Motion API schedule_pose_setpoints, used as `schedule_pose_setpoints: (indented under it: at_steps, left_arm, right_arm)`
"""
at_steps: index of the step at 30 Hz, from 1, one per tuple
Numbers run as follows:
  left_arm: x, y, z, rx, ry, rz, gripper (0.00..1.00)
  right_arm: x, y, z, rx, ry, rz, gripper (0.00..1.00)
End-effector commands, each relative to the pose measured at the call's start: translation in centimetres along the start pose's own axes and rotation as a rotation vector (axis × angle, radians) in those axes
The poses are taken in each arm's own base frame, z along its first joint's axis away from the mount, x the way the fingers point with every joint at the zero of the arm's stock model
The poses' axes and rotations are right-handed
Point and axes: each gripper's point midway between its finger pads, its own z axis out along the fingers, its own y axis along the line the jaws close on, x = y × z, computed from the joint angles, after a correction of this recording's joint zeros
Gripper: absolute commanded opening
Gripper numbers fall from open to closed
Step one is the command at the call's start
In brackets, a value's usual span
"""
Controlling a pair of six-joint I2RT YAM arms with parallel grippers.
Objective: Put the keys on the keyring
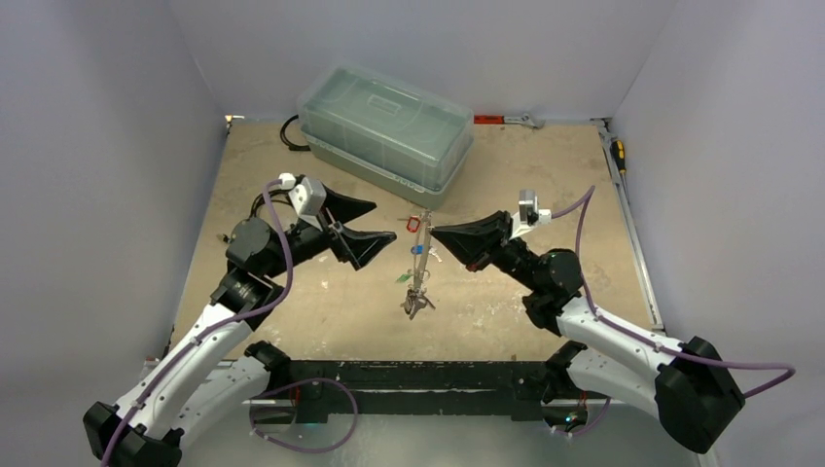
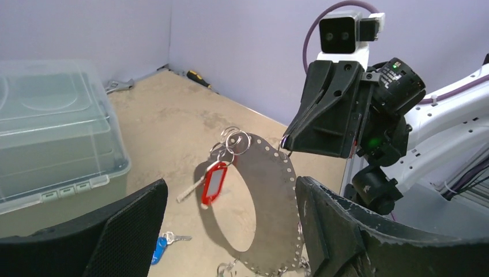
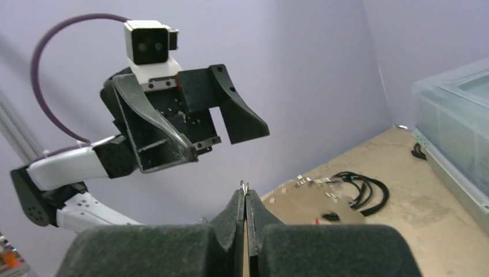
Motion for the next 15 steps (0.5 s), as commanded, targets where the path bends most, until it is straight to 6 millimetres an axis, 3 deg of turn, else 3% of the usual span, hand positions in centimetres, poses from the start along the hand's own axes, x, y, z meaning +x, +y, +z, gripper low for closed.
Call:
schedule_pose_setpoints:
  at_steps: [1,6,15]
  left_arm:
    - [-2.5,-2.2,-0.3,0.099,-0.051,0.103,0.80]
    - [-2.7,-3.1,-0.2,0.152,-0.033,0.107,0.80]
    - [0.6,-5.1,0.9,0.228,-0.047,-0.004,0.78]
  right_arm:
    - [-2.4,2.9,0.1,-0.117,-0.070,0.004,0.00]
    - [-2.5,2.5,-0.5,-0.087,-0.095,-0.012,0.00]
    - [-3.5,2.5,-0.6,-0.093,-0.166,-0.017,0.00]
